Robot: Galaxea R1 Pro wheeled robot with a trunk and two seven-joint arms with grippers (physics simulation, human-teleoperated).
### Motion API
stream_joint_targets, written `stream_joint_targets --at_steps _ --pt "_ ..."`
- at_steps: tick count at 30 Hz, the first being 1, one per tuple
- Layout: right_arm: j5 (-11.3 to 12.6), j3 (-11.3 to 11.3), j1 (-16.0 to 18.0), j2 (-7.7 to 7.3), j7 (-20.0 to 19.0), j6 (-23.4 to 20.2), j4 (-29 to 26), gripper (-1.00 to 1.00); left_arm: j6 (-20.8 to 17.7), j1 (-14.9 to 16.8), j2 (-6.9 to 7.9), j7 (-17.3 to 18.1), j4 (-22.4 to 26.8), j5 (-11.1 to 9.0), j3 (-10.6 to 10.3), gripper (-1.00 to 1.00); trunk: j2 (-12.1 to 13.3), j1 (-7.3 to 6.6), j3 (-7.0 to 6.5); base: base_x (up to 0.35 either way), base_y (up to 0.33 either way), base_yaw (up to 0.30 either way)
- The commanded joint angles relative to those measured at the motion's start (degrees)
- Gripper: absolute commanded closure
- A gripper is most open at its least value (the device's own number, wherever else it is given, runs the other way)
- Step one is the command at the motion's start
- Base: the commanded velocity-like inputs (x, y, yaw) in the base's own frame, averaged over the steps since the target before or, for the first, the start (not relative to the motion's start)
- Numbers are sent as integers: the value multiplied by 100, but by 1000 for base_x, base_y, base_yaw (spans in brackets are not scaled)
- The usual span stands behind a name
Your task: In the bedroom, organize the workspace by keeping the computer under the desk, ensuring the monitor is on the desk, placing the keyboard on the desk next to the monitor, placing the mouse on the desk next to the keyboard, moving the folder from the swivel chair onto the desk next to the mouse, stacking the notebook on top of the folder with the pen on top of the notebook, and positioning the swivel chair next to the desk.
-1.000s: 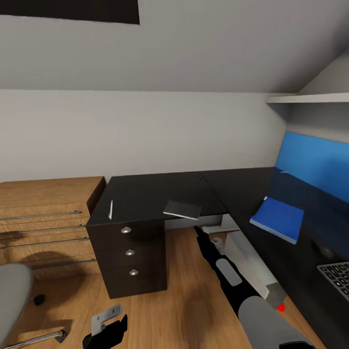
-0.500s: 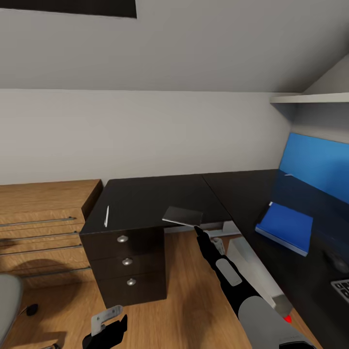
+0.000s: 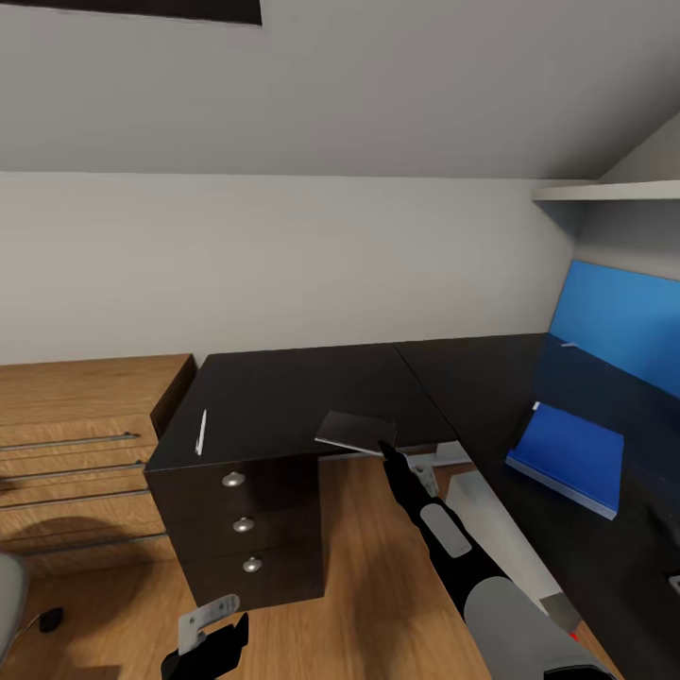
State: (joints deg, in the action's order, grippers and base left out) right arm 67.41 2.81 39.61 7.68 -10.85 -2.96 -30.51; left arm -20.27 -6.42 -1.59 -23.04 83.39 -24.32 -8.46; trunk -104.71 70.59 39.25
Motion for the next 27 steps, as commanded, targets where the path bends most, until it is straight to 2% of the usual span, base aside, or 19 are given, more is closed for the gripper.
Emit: stream_joint_targets --at_steps 1,11,27 --pt "53 9 3 0 -14 -11 1 -100 -12 0 1 -41 11 -52 -5 -100 -2 0 4 7 0 0" --pt "53 9 3 -1 -14 -11 1 -100 -10 0 1 -49 11 -48 -6 -100 -2 0 4 117 0 0" --pt "60 16 3 4 -6 -36 1 -100 -12 0 1 -52 11 -55 -14 -100 -2 0 4 13 0 0"
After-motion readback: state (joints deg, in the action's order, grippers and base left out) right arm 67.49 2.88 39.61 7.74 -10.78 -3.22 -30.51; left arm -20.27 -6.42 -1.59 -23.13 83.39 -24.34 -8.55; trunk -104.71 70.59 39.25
